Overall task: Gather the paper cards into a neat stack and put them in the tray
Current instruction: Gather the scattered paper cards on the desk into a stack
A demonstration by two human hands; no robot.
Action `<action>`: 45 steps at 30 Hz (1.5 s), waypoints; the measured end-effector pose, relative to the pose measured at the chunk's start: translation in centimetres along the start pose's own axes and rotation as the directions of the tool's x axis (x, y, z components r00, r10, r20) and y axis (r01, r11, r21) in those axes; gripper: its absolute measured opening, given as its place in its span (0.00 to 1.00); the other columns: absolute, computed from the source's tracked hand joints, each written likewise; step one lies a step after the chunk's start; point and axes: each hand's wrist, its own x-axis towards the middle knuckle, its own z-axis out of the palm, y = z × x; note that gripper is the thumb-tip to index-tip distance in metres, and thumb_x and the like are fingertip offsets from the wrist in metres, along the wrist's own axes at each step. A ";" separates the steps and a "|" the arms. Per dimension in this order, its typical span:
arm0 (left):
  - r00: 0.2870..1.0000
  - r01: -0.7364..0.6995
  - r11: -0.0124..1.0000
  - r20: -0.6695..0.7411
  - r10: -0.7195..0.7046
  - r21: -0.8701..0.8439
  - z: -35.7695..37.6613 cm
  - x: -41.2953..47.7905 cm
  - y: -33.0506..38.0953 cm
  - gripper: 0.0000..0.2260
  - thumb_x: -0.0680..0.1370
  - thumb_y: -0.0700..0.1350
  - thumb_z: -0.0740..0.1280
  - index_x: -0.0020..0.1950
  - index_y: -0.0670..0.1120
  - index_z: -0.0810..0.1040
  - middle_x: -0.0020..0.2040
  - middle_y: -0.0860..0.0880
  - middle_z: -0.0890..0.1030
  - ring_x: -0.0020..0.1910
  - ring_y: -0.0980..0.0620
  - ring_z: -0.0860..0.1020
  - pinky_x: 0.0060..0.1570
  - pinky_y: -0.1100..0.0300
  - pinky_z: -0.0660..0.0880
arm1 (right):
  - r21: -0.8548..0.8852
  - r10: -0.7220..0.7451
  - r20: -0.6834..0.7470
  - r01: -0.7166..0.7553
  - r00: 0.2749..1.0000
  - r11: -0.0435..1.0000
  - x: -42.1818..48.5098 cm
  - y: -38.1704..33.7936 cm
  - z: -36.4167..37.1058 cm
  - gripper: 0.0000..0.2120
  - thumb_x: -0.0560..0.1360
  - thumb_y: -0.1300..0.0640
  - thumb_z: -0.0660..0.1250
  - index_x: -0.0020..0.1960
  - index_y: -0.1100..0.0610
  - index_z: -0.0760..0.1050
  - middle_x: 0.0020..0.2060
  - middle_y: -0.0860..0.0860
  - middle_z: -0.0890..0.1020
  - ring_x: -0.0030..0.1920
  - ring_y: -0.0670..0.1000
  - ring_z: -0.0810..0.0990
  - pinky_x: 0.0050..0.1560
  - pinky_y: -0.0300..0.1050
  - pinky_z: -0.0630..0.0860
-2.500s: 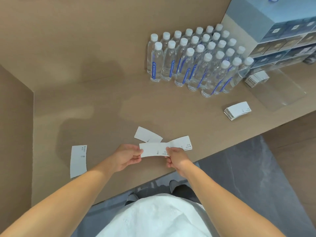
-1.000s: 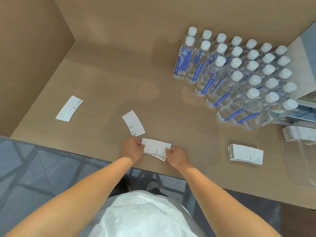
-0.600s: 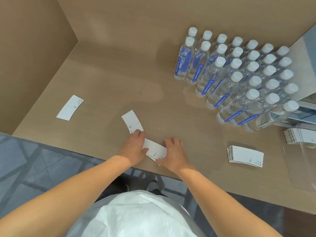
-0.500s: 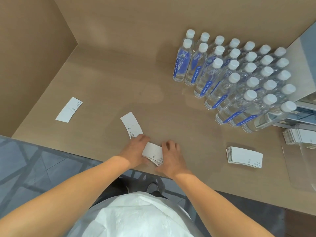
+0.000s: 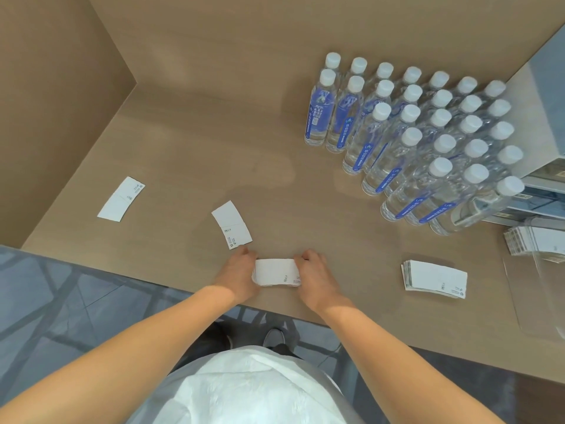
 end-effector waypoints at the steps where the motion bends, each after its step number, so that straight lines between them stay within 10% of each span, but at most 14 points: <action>1: 0.997 0.076 0.996 -0.015 -0.076 -0.054 0.0 0.0 0.0 0.21 0.68 0.45 0.75 0.59 0.44 0.75 0.58 0.47 0.73 0.58 0.46 0.75 0.55 0.54 0.75 | 0.019 0.011 -0.019 -0.011 1.000 1.000 0.0 0.3 0.0 0.29 0.71 0.71 0.60 0.71 0.60 0.62 0.62 0.55 0.67 0.64 0.58 0.65 0.60 0.51 0.74; 6: 0.934 0.330 0.870 -0.009 -0.358 -0.367 0.1 0.5 1.0 0.11 0.73 0.42 0.71 0.52 0.39 0.81 0.51 0.43 0.83 0.52 0.42 0.81 0.51 0.52 0.79 | 0.381 0.357 -0.034 -0.318 0.933 0.868 -0.1 -0.2 -0.2 0.20 0.70 0.67 0.66 0.61 0.64 0.68 0.59 0.58 0.70 0.60 0.59 0.71 0.54 0.41 0.69; 14: 0.948 0.279 0.802 0.016 -0.319 -0.527 0.6 0.7 1.6 0.18 0.73 0.32 0.65 0.61 0.43 0.77 0.58 0.45 0.82 0.58 0.45 0.78 0.59 0.51 0.77 | 0.404 0.334 -0.068 -0.280 0.940 0.871 -1.2 0.3 0.0 0.09 0.70 0.66 0.64 0.48 0.58 0.70 0.54 0.57 0.72 0.57 0.58 0.72 0.50 0.41 0.68; 19: 0.992 -0.119 0.990 0.029 0.121 -0.078 1.0 -0.5 1.9 0.29 0.73 0.39 0.68 0.73 0.48 0.64 0.71 0.47 0.67 0.67 0.44 0.70 0.65 0.51 0.71 | 0.209 0.135 -0.113 -0.109 0.984 0.972 -2.2 1.2 1.1 0.18 0.70 0.66 0.61 0.59 0.58 0.70 0.59 0.55 0.69 0.60 0.59 0.67 0.60 0.47 0.70; 28: 0.957 -0.287 0.894 0.147 0.250 0.346 0.8 0.7 2.3 0.21 0.74 0.41 0.69 0.66 0.42 0.70 0.65 0.45 0.67 0.63 0.44 0.68 0.59 0.49 0.74 | 0.019 0.016 0.023 -0.016 1.000 1.000 -1.3 2.2 -0.5 0.16 0.70 0.59 0.71 0.55 0.61 0.73 0.58 0.54 0.69 0.57 0.56 0.72 0.52 0.47 0.74; 38: 0.964 -0.265 0.964 0.046 0.263 0.032 2.1 0.2 -1.5 0.25 0.75 0.49 0.71 0.69 0.47 0.68 0.66 0.52 0.65 0.62 0.51 0.70 0.65 0.58 0.68 | 0.219 0.095 0.007 -0.094 0.995 0.971 -1.2 3.4 -0.3 0.22 0.64 0.60 0.77 0.54 0.59 0.73 0.53 0.50 0.72 0.52 0.53 0.73 0.53 0.48 0.75; 45: 0.948 -0.315 0.949 0.061 0.313 0.028 2.9 -0.8 -1.7 0.26 0.79 0.48 0.64 0.73 0.46 0.59 0.70 0.52 0.58 0.66 0.49 0.68 0.68 0.53 0.68 | -0.016 -0.105 -0.089 0.104 0.990 0.994 -3.4 3.8 1.5 0.27 0.78 0.53 0.65 0.73 0.60 0.63 0.70 0.52 0.64 0.67 0.54 0.63 0.67 0.47 0.69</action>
